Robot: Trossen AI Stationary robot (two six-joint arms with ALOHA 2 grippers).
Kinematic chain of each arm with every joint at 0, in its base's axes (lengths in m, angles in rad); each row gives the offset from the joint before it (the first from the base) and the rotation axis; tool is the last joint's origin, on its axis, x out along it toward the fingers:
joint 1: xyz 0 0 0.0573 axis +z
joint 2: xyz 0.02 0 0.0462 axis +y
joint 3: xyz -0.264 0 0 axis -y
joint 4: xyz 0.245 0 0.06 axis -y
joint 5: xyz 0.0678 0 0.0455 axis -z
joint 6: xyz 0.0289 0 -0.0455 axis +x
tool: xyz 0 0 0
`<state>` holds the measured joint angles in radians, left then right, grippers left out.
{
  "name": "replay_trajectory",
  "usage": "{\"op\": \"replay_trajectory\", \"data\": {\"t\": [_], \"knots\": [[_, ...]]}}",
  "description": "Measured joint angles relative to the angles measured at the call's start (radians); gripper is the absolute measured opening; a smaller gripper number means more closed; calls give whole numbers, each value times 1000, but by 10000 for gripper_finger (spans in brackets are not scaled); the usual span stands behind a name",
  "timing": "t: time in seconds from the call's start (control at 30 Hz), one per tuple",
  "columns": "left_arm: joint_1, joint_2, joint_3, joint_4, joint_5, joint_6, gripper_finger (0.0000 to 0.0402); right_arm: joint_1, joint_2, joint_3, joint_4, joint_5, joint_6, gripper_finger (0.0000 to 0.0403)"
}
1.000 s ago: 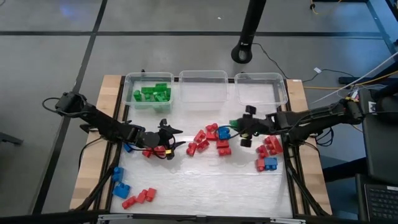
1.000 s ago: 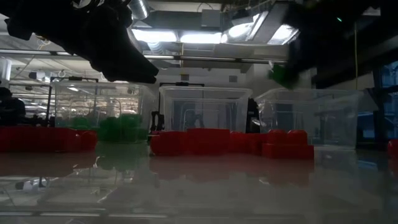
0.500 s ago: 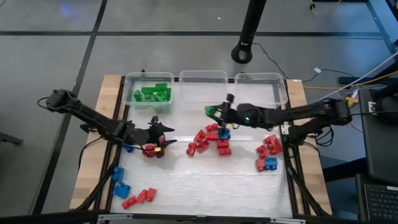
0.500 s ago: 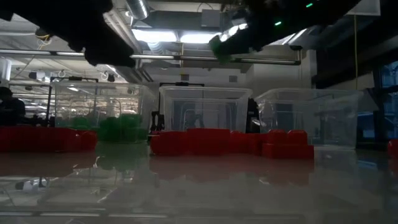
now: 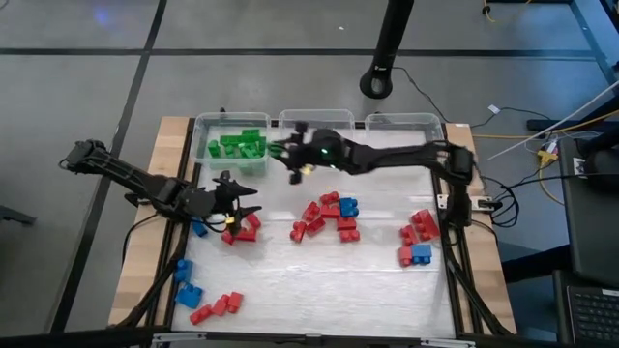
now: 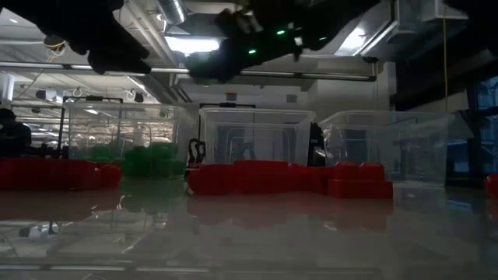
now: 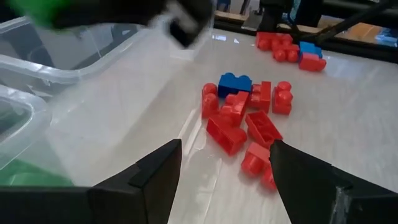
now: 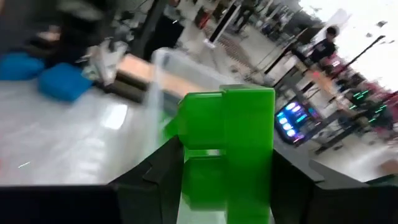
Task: Sort blocks
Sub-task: Put the green game piece into the left transparent bin
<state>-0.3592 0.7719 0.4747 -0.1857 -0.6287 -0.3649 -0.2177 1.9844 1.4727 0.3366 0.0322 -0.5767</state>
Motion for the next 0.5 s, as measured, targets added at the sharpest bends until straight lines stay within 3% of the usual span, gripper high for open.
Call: {"op": "replay_trajectory", "data": {"t": [0.3,0.5], "knots": [[0,0,0,-41,-1,-28,230,-53,218,310,-1,6,-1,181],[0,0,0,-43,-2,-28,230,-58,278,394,-37,1,0,240]]}}
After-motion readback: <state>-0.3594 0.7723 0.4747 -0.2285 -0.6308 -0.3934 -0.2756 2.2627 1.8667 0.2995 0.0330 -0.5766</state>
